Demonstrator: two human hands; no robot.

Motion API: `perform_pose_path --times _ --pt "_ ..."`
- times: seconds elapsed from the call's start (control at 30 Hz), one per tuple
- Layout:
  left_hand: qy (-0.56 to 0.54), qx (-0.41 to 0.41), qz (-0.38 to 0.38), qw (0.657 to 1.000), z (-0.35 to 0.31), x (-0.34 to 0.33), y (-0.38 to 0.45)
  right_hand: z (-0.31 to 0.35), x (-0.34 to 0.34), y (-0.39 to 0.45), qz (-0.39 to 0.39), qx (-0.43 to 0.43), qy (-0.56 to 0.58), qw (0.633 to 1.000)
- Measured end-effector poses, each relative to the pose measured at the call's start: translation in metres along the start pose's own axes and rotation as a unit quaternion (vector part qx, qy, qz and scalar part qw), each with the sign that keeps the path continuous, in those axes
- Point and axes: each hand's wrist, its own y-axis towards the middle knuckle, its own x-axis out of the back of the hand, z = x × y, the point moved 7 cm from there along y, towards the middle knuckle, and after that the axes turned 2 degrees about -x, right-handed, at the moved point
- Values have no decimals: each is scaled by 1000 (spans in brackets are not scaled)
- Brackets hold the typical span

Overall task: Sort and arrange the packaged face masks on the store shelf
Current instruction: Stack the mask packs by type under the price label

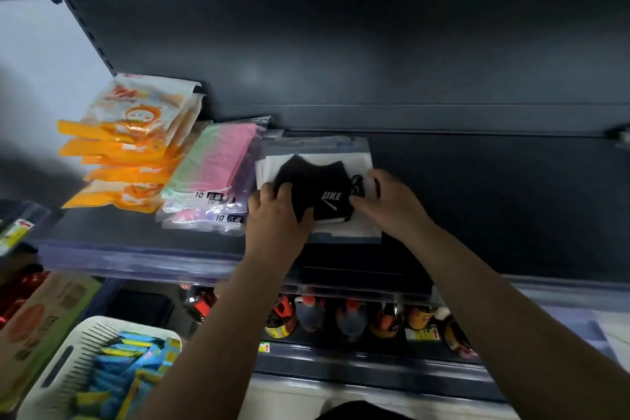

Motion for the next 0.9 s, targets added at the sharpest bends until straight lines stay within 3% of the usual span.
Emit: perform_pose_path --times 0.1,0.23,0.43,0.57,0.7,0.8,0.9 --pt "-9 -23 4 1000 -4 -6 -2 -10 1 7 -25 -55 119 991" --pt "-36 -34 12 999 -4 -8 -3 -32 -12 14 -13 -142 352 925" --pt "-64 -56 7 996 -3 -8 0 -33 -13 12 -14 -105 363 926" --pt "-125 -55 -17 990 -1 -4 11 -34 13 4 -82 -36 325 941" --pt "-362 3 11 932 -9 -7 18 -40 43 -19 -112 52 383 915" --pt "-409 1 23 912 -27 -11 17 -50 54 -32 -113 90 383 912" --pt "-422 -32 -14 906 -41 -11 17 -57 67 -41 -142 98 361 916"
